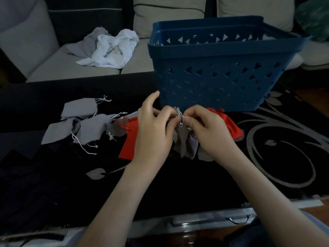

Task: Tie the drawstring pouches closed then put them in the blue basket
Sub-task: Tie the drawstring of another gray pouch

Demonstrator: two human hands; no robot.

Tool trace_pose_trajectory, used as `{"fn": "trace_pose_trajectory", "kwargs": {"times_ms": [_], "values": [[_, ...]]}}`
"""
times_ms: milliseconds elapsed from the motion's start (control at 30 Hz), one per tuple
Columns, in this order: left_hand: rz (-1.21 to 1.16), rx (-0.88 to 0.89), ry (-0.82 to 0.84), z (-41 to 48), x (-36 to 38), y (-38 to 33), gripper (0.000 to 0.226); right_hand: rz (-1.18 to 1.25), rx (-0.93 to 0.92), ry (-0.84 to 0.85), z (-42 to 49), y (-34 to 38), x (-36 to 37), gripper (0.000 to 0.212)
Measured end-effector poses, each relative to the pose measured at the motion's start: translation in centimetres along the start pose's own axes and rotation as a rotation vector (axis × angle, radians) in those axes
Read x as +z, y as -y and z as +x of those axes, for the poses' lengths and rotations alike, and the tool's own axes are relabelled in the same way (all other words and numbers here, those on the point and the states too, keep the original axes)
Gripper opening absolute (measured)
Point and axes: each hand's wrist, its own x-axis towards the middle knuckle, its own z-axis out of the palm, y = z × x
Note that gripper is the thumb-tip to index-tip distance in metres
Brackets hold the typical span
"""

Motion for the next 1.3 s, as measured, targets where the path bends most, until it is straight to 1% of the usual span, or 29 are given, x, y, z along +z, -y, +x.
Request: {"fn": "trace_pose_trajectory", "kwargs": {"times_ms": [133, 200, 267, 367, 400, 467, 533, 633, 700, 767, 833, 900, 967, 1033, 1133, 1200, 1233, 1300], "values": [[0.097, 0.136, 0.045, 0.1, -0.2, -0.1, 0.010, -0.017, -0.011, -0.023, 0.0, 0.1, 0.2, 0.013], [0.090, 0.116, 0.062, 0.1, -0.3, -0.1, 0.011, -0.051, -0.023, -0.066, -0.1, -0.2, 0.4, 0.015], [0.009, 0.018, 0.079, 0.1, -0.5, -0.2, 0.016, -0.094, -0.018, -0.106, 0.0, -0.7, 0.4, 0.019], [-0.190, -0.161, 0.176, 0.4, -0.7, -0.5, 0.030, -0.119, 0.028, -0.114, 0.2, -0.9, 0.4, 0.021], [-0.259, -0.230, 0.212, 0.6, -0.7, -0.5, 0.030, -0.108, 0.041, -0.113, 0.2, -0.9, 0.4, 0.021], [-0.392, -0.360, 0.291, 0.9, -0.9, -0.5, 0.023, -0.055, 0.072, -0.113, 0.2, -0.9, 0.3, 0.020], [-0.485, -0.451, 0.375, 1.1, -1.0, -0.2, 0.019, 0.050, 0.119, -0.072, 0.3, -0.8, -0.1, 0.018], [-0.595, -0.521, 0.436, 1.3, -1.2, 0.3, 0.022, 0.262, 0.188, 0.025, 0.5, -0.7, -0.6, 0.018], [-0.606, -0.544, 0.450, 1.3, -1.3, 0.4, 0.023, 0.343, 0.229, 0.057, 0.4, -0.7, -0.7, 0.019], [-0.631, -0.571, 0.496, 1.2, -1.1, 0.4, 0.018, 0.336, 0.252, 0.066, 0.3, -0.9, -0.8, 0.022], [-0.659, -0.582, 0.581, 0.9, -0.9, 0.3, 0.017, 0.289, 0.250, 0.074, 0.2, -1.0, -0.8, 0.024], [-0.631, -0.570, 0.634, 0.8, -0.5, 0.3, 0.023, 0.300, 0.265, 0.086, 0.1, -1.0, -0.8, 0.024], [-0.552, -0.534, 0.637, 0.8, -0.1, 0.3, 0.022, 0.349, 0.304, 0.096, -0.1, -1.1, -0.7, 0.023], [-0.473, -0.509, 0.688, 0.7, 0.2, 0.4, 0.019, 0.374, 0.349, 0.126, -0.2, -1.2, -0.8, 0.021], [-0.384, -0.545, 0.765, 0.5, 0.6, 0.8, 0.013, 0.190, 0.367, 0.245, -0.5, -1.4, -1.2, 0.019], [-0.327, -0.592, 0.771, 0.2, 1.1, 1.1, 0.011, 0.077, 0.367, 0.335, -0.6, -1.8, -1.3, 0.023], [-0.292, -0.605, 0.772, 0.2, 1.3, 1.2, 0.016, 0.024, 0.362, 0.352, -0.7, -2.1, -1.2, 0.027], [-0.202, -0.606, 0.797, 0.1, 1.6, 1.1, 0.022, -0.103, 0.337, 0.325, -0.6, -2.8, -1.0, 0.030]]}}
